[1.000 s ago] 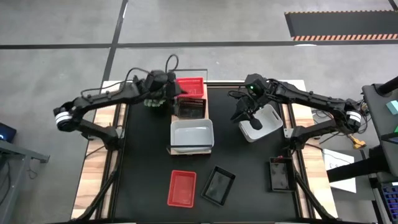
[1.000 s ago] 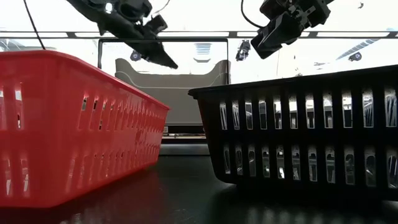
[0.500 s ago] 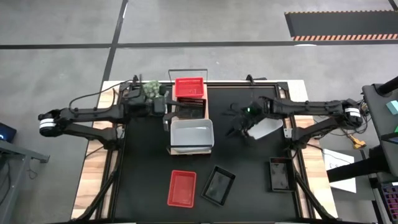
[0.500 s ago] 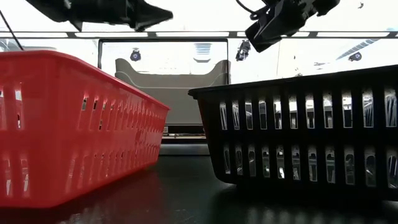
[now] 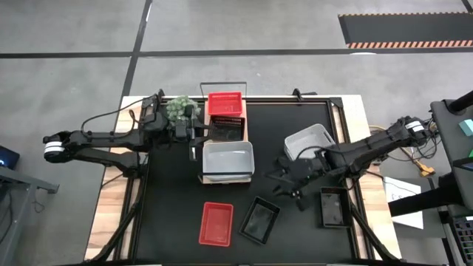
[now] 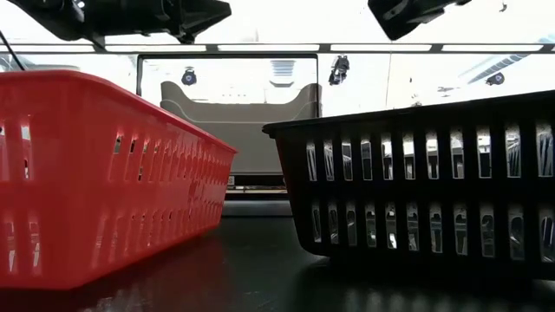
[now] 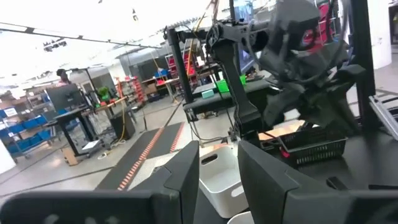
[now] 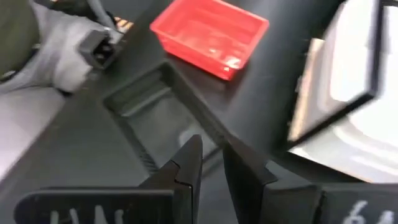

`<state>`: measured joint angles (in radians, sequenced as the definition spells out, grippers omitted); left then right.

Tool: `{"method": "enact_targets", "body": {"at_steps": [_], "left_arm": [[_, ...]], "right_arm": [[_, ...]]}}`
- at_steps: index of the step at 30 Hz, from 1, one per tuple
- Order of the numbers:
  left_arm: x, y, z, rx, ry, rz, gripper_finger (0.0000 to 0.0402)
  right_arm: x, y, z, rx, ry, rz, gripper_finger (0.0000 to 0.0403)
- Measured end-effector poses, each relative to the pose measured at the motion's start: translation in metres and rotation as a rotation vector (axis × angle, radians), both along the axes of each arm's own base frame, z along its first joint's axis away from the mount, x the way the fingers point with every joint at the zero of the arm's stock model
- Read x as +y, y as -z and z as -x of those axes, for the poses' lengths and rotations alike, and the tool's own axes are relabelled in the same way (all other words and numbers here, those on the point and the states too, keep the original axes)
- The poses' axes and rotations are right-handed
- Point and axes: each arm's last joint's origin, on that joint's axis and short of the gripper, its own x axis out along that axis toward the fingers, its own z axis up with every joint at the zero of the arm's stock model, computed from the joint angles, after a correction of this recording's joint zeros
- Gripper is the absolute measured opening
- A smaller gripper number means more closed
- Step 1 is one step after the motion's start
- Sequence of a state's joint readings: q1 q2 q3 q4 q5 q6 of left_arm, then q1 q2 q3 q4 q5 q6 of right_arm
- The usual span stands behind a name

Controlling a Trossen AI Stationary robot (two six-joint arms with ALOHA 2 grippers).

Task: Stack baskets on shelf by color
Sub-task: Stack the left black bin on top of the black bin on the shelf

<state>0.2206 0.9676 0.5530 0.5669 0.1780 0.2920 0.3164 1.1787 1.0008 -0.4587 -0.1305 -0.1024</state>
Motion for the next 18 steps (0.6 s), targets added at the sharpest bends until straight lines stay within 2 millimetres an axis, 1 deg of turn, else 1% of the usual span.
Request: {"method": "enact_targets", "body": {"at_steps": [3,5,8,13,15,18], "left_arm": [[-0.004,0.000,-0.001,0.000,0.018,0.001,0.0095],[-0.006,-0.001,-0.001,-0.002,0.031,-0.001,0.0095],[-0.009,-0.001,-0.001,-0.003,0.043,-0.001,0.0095],[-0.011,-0.001,-0.002,-0.003,0.053,-0.001,0.0095],[-0.011,-0.001,-0.002,-0.002,0.053,-0.001,0.0095],[-0.011,-0.001,-0.002,-0.002,0.053,0.001,0.0095]], "right_arm": [[0.013,0.003,0.000,0.012,-0.009,-0.037,0.0060],[0.019,0.006,-0.003,0.026,0.002,-0.062,0.0070],[0.021,0.014,-0.009,0.060,0.021,-0.069,0.0098],[0.027,0.024,-0.022,0.097,0.024,-0.055,0.0157],[0.032,0.027,-0.028,0.105,0.003,-0.041,0.0175],[0.047,0.032,-0.038,0.124,-0.045,-0.018,0.0190]]}}
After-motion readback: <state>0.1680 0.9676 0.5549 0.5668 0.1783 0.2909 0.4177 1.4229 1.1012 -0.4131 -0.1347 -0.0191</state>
